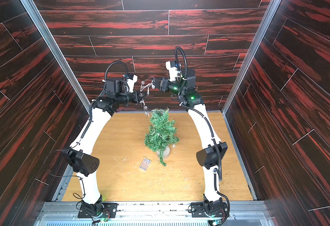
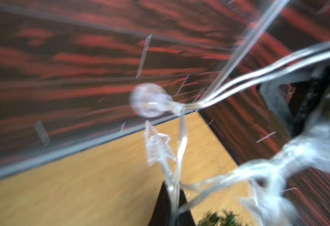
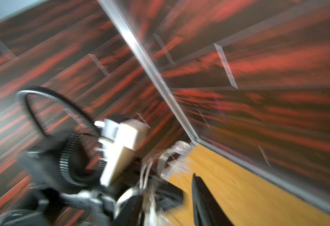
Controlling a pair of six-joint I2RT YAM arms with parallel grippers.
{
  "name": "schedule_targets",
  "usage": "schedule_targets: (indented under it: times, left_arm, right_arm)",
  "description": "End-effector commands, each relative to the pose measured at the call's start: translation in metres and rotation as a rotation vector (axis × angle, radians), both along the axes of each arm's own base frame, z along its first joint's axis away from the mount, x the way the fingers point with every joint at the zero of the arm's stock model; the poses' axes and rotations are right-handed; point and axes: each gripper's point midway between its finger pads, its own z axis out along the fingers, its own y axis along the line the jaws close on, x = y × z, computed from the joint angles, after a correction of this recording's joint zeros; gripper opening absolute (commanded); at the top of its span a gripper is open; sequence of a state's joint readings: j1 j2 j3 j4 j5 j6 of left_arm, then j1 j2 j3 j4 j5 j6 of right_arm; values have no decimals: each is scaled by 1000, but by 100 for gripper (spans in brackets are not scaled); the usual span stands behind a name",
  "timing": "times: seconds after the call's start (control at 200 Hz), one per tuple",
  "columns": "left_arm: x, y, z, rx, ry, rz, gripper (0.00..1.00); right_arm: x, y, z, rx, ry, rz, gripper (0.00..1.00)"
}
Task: Remove string lights from the small christmas tree
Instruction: Remove the light string from the Christmas tree.
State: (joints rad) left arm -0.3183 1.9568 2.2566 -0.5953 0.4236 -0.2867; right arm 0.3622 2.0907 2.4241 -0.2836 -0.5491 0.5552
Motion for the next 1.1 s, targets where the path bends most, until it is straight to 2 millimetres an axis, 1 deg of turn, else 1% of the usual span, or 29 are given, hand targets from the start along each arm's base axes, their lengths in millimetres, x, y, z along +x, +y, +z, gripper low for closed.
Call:
schedule_targets:
  times: [0.0,0.06,0.08,0.1,0.15,0.18,0.205,0.22,0.281,0.361,0.456,0.561,0.656,0.732,0.867,0.922,1.007,1.097]
  left_arm:
    - [-37,25,23,27,19,60,0]
    - [-50,30,21,25,37,69,0]
    - [-51,30,16,26,47,73,0]
    - [-60,33,24,15,32,74,0]
    - [-71,36,22,-2,28,79,0]
    - [-79,38,24,-14,13,79,0]
    - [-86,39,20,-18,16,80,0]
    - [-88,40,27,-31,-17,82,0]
    - [-103,43,29,-49,-52,87,0]
    - [-122,45,28,-65,-82,85,0]
    - [-138,43,22,-63,-74,79,0]
    - [-157,34,14,-42,-43,49,0]
    - [-174,26,12,-33,-41,24,0]
    - [-189,20,15,-40,-52,1,0]
    - [-214,4,25,-71,-74,-59,0]
    - [-221,-4,30,-86,-82,-85,0]
    - [-229,-14,32,-84,-77,-113,0]
    - [-235,-24,34,-82,-70,-141,0]
  right_arm:
    - [-32,-25,41,-7,-83,-58,44]
    - [-38,-32,40,-27,-87,-91,45]
    - [-41,-35,40,-34,-92,-103,45]
    - [-43,-38,40,-41,-95,-115,45]
    - [-47,-46,35,-62,-95,-156,46]
    - [-50,-54,34,-72,-94,-187,46]
    - [-53,-57,32,-81,-91,-203,47]
    - [-52,-63,30,-88,-86,-233,46]
    - [-59,-77,27,-106,-94,-288,47]
    - [-68,-96,19,-123,-97,-359,48]
    - [-80,-114,9,-125,-88,-410,49]
    - [-100,-130,-7,-144,-59,-451,49]
    - [-120,-145,-28,-173,-35,-493,50]
    - [-136,-158,-44,-194,-15,-537,50]
    - [-165,-173,-72,-222,15,-562,50]
    - [-173,-176,-84,-236,35,-565,50]
    - [-185,-179,-104,-269,67,-552,50]
    - [-200,-175,-128,-297,104,-496,50]
